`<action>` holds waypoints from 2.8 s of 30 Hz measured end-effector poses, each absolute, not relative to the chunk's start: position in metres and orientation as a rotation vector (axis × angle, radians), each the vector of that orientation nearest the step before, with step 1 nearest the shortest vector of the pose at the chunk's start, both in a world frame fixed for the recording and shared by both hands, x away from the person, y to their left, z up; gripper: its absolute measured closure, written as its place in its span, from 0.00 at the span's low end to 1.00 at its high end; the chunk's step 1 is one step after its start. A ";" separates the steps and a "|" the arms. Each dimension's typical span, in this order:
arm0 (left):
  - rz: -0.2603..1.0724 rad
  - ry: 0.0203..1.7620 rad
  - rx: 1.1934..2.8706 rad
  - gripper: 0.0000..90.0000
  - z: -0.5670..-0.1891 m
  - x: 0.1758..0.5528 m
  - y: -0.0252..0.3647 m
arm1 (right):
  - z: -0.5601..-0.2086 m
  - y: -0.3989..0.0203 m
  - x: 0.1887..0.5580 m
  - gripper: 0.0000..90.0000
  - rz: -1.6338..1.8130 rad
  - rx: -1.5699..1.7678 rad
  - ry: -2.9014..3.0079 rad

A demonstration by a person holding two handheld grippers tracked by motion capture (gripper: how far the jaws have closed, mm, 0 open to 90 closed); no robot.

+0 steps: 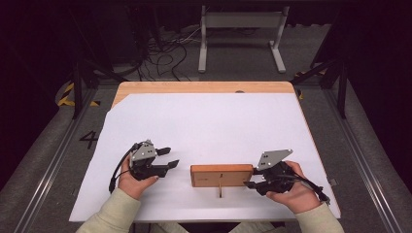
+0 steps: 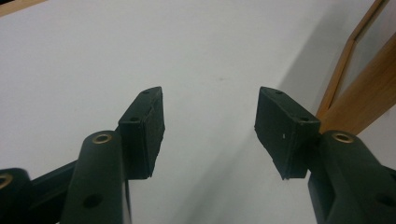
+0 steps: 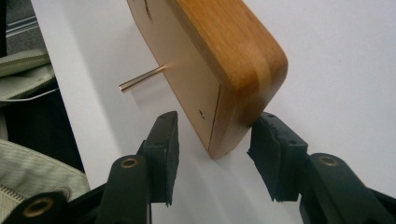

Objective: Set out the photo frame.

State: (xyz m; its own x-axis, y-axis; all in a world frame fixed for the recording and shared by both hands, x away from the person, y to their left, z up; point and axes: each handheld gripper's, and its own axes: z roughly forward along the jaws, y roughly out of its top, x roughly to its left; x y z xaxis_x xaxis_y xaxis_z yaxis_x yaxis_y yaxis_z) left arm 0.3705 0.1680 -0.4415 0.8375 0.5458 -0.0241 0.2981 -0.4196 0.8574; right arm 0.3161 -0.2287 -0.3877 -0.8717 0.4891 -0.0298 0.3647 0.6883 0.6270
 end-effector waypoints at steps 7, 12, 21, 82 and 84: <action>0.318 0.617 2.037 0.48 -0.441 0.371 0.168 | -0.391 -0.237 0.314 0.58 0.904 0.749 2.696; 0.314 0.619 2.038 0.48 -0.442 0.371 0.168 | -0.390 -0.237 0.313 0.54 0.929 0.748 2.673; 0.309 0.619 2.036 0.48 -0.442 0.371 0.167 | -0.384 -0.225 0.308 0.68 0.933 0.542 2.633; 0.325 0.728 1.966 0.46 -0.448 0.361 0.196 | -0.431 -0.199 0.390 1.00 0.985 0.969 2.715; 0.328 0.733 1.969 0.46 -0.448 0.360 0.198 | -0.431 -0.194 0.396 1.00 0.989 0.974 2.716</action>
